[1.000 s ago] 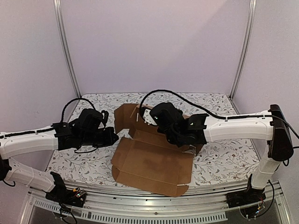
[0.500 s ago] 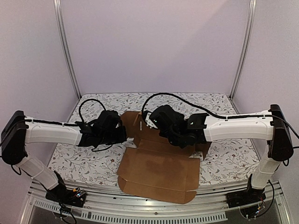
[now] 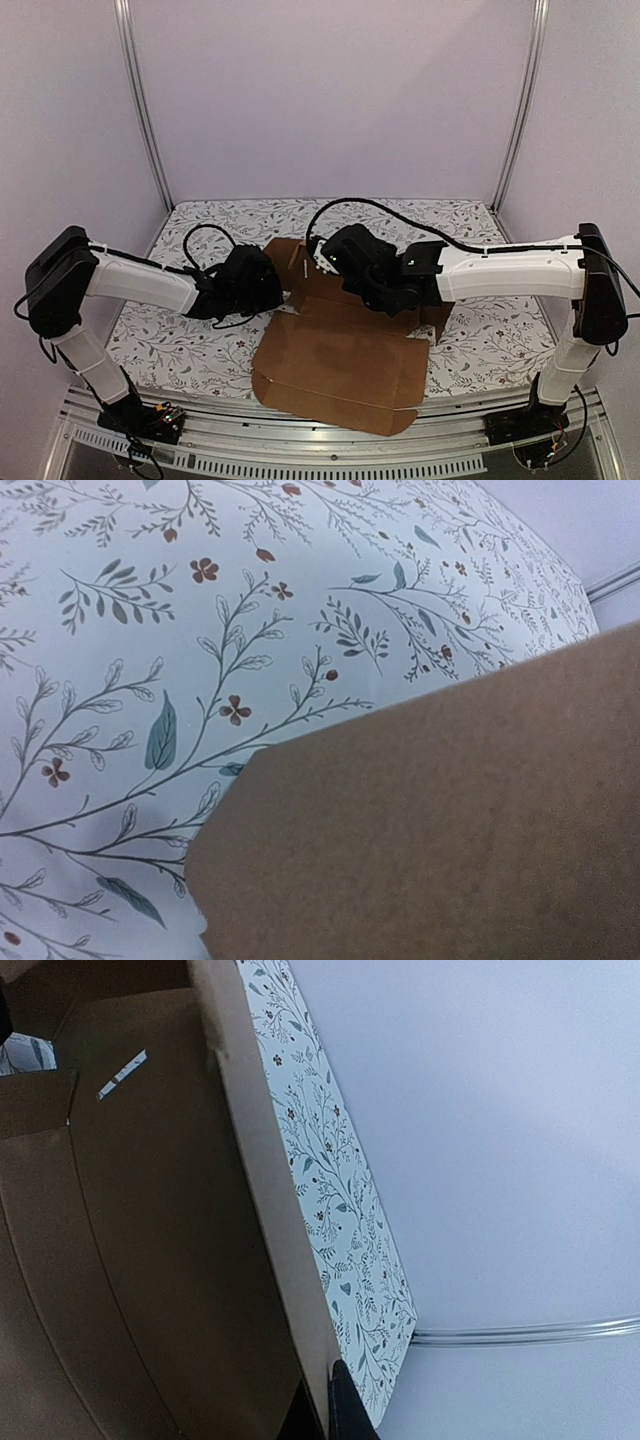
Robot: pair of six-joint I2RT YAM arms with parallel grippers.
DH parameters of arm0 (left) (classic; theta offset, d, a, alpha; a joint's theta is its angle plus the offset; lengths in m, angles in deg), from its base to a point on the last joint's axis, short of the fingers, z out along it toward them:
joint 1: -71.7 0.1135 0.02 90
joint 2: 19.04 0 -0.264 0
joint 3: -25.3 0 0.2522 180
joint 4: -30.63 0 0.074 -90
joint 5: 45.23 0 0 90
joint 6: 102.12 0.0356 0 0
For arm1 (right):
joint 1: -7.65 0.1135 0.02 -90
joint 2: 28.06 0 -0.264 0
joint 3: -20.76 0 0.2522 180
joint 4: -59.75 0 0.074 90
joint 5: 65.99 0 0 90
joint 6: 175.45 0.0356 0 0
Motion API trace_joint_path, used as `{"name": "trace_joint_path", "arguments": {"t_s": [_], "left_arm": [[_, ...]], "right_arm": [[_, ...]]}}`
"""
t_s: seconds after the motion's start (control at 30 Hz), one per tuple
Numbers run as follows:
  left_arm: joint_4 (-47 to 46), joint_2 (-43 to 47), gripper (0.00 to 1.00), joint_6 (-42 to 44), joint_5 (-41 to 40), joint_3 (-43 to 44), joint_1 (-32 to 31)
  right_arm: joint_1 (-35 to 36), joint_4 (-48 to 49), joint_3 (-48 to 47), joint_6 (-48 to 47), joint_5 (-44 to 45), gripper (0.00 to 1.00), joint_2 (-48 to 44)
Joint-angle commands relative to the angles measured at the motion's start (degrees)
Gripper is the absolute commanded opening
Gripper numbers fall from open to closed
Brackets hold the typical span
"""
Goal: Fold the paper box
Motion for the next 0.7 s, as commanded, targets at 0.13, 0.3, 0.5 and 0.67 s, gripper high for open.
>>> {"name": "trace_joint_path", "arguments": {"t_s": [0.13,0.3,0.5,0.67], "left_arm": [[-6.9,-6.4,0.0,-2.5,3.9,1.4,-0.3],[-9.2,-9.0,0.0,-3.3,6.6,2.2,-0.6],[-9.8,-9.2,0.0,-1.6,8.0,3.6,-1.9],[-13.6,-10.8,0.0,-1.0,11.3,4.1,-2.6]], "right_arm": [[-0.3,0.3,0.7,3.0,-2.1,0.0,-0.7],[-0.4,0.3,1.2,3.3,-2.4,0.0,-0.8],[-0.9,0.4,1.9,4.1,-3.3,0.0,-0.8],[-1.0,0.4,2.2,4.3,-3.5,0.0,-0.8]]}}
